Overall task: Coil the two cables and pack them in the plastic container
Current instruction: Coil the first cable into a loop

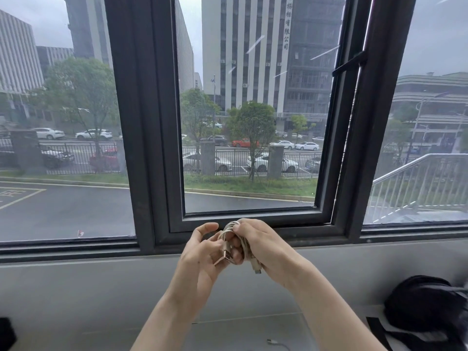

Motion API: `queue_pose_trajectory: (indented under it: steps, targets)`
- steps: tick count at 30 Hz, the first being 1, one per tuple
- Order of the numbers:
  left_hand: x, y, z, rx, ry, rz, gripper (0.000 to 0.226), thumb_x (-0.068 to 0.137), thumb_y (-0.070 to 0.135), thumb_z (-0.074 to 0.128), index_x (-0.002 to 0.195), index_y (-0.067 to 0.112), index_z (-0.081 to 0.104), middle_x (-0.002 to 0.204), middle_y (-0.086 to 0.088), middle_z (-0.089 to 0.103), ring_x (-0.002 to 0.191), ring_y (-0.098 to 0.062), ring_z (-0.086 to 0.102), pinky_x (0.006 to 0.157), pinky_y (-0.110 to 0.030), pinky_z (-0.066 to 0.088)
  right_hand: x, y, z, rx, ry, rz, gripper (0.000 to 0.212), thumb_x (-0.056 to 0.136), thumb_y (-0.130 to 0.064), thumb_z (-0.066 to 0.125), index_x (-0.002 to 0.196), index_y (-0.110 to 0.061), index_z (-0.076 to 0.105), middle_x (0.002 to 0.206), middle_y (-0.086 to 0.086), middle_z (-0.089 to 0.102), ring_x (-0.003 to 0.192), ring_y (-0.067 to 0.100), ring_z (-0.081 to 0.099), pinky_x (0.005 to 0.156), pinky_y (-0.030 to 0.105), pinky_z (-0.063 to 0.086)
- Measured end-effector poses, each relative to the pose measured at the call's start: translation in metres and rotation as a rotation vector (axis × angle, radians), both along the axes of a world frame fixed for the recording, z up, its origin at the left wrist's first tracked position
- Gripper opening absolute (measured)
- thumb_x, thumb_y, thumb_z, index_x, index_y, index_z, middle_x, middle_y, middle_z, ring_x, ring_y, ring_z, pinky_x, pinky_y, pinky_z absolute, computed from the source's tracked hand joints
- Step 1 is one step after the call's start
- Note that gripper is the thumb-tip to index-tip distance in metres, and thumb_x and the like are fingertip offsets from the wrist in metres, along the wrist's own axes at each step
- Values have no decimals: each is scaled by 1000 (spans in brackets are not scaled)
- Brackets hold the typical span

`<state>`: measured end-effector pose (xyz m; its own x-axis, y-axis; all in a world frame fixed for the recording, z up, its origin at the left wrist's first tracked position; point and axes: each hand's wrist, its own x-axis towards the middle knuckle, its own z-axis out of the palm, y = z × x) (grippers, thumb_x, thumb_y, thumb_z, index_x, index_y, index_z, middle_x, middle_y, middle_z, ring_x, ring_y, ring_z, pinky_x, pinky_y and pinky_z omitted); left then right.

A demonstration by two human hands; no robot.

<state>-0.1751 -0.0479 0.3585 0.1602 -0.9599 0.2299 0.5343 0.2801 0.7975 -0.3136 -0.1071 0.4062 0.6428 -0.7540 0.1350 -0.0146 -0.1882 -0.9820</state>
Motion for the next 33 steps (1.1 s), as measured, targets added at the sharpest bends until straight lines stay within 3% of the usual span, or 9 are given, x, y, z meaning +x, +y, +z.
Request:
queue_pose_trajectory:
  steps: [4,7,13,17,19,22,24,27,33]
  targets:
    - [-1,1,2,-16,-443,163,62,64,5,87,115,10,52,105,-22,65,87,-27,68,82,-40,60,1,-2,-3,-58,74,-51,34,102,-17,40,78,-16,65,71,4,66,69,25,56,68,42,40]
    - [0,2,4,-25,-538,243,56,64,4,87,109,10,54,110,-16,67,86,-21,70,79,-35,61,-1,-3,-3,-61,79,-72,33,101,-17,41,79,-15,67,74,6,69,71,27,55,69,46,37]
    - [4,5,1,-114,-642,287,39,73,9,87,101,18,62,106,-3,72,95,-23,73,83,-37,62,-4,-5,-1,16,15,-35,45,101,-10,39,66,-18,67,71,9,66,64,19,54,57,28,44]
    - [2,6,3,-167,-749,415,23,88,16,78,98,27,61,110,3,74,93,-24,77,78,-33,61,-5,-9,-3,4,0,-36,35,103,-11,37,84,3,63,73,12,59,62,18,49,58,29,38]
    - [2,6,2,-171,-788,463,22,90,10,75,96,26,62,108,4,76,90,-22,78,79,-37,62,-7,-10,-3,16,4,-23,34,105,-16,39,88,2,62,70,9,56,60,17,50,56,27,39]
    - [5,8,1,-165,-799,548,21,91,5,73,94,25,66,98,1,79,83,-21,79,80,-49,63,-12,-10,-3,-32,41,27,33,105,-26,50,75,-12,57,70,11,54,55,15,52,54,22,43]
    - [8,9,3,-162,-790,595,24,88,5,76,91,27,68,93,-1,79,82,-22,79,78,-50,63,-14,-10,-4,-93,60,54,21,101,-17,60,81,-11,61,72,12,58,59,15,54,58,22,45]
    - [14,11,4,-154,-733,617,28,85,1,78,87,28,69,94,-3,80,85,-23,78,79,-42,64,-15,-11,-6,-60,21,70,14,99,-8,61,87,-10,67,76,11,65,62,14,61,62,20,51]
    - [24,11,-1,-135,-518,609,27,88,-6,71,86,20,68,94,-10,80,80,-23,74,76,-27,62,-11,-14,-12,49,-2,-61,19,101,-11,61,83,-7,69,76,14,71,60,18,69,63,24,56]
